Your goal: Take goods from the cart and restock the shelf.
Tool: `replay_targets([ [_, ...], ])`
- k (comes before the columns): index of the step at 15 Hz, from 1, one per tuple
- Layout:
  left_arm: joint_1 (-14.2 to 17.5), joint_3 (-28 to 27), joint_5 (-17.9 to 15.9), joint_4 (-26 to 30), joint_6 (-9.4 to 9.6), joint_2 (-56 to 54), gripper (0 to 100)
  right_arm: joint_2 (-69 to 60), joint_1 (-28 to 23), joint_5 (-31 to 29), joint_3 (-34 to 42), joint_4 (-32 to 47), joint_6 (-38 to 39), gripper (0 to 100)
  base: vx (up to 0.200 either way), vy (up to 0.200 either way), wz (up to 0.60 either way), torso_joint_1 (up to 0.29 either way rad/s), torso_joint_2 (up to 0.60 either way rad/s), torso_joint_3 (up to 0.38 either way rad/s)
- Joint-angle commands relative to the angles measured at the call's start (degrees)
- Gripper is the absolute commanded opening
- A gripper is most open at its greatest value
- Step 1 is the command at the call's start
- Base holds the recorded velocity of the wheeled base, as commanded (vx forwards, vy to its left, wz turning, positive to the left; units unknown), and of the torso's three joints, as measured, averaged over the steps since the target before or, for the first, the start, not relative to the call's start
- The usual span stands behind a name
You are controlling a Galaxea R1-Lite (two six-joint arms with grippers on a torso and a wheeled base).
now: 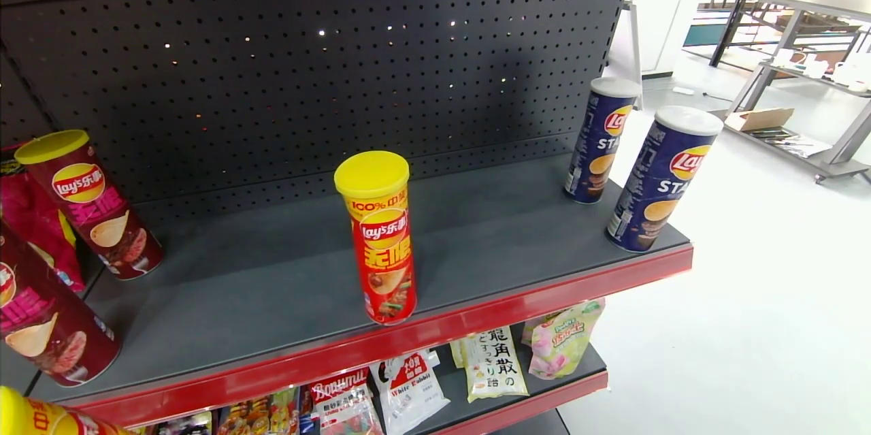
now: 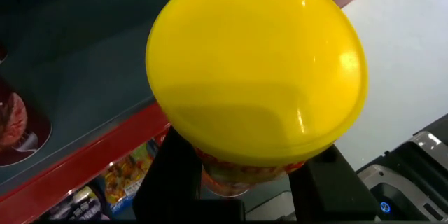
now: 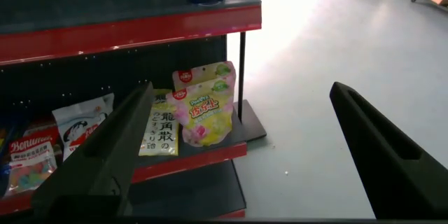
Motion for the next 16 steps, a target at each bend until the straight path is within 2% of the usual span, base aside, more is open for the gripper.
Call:
replay_targets([
  [1,-0.2,-0.6,-0.1,-1.6,0.89,4.0,0,0.0,0.0,0.0,0.0,0.0,0.0,100,0.000,0.000,0.00,0.000,0.00,0.000],
  [2,-2.7,-0.1,0.4,-5.8,2.04,7.5,0,0.0,0.0,0.0,0.0,0.0,0.0,100,0.000,0.000,0.00,0.000,0.00,0.000],
  [3,-4.9,-0.1,1.4,-9.0,2.04,10.6,0,0.0,0.0,0.0,0.0,0.0,0.0,100,0.000,0.000,0.00,0.000,0.00,0.000],
  [5,-5.5,-0.7,3.4,-13.7,2.13,16.7,0,0.0,0.0,0.0,0.0,0.0,0.0,100,0.000,0.000,0.00,0.000,0.00,0.000],
  [6,-5.6,-0.8,3.5,-19.7,2.21,22.5,0,0.0,0.0,0.0,0.0,0.0,0.0,100,0.000,0.000,0.00,0.000,0.00,0.000],
  [9,-5.6,-3.3,4.8,-29.4,4.50,34.6,0,0.0,0.0,0.0,0.0,0.0,0.0,100,0.000,0.000,0.00,0.000,0.00,0.000],
  [11,-5.6,-8.0,5.8,-31.4,4.67,39.9,0,0.0,0.0,0.0,0.0,0.0,0.0,100,0.000,0.000,0.00,0.000,0.00,0.000],
  [12,-5.6,-13.1,6.5,-31.4,5.73,45.0,0,0.0,0.0,0.0,0.0,0.0,0.0,100,0.000,0.000,0.00,0.000,0.00,0.000],
  [14,-5.7,-17.7,6.7,-31.3,5.82,50.0,0,0.0,0.0,0.0,0.0,0.0,0.0,100,0.000,0.000,0.00,0.000,0.00,0.000],
  [16,-7.5,-22.3,7.8,-31.3,6.08,55.6,0,0.0,0.0,0.0,0.0,0.0,0.0,100,0.000,0.000,0.00,0.000,0.00,0.000],
])
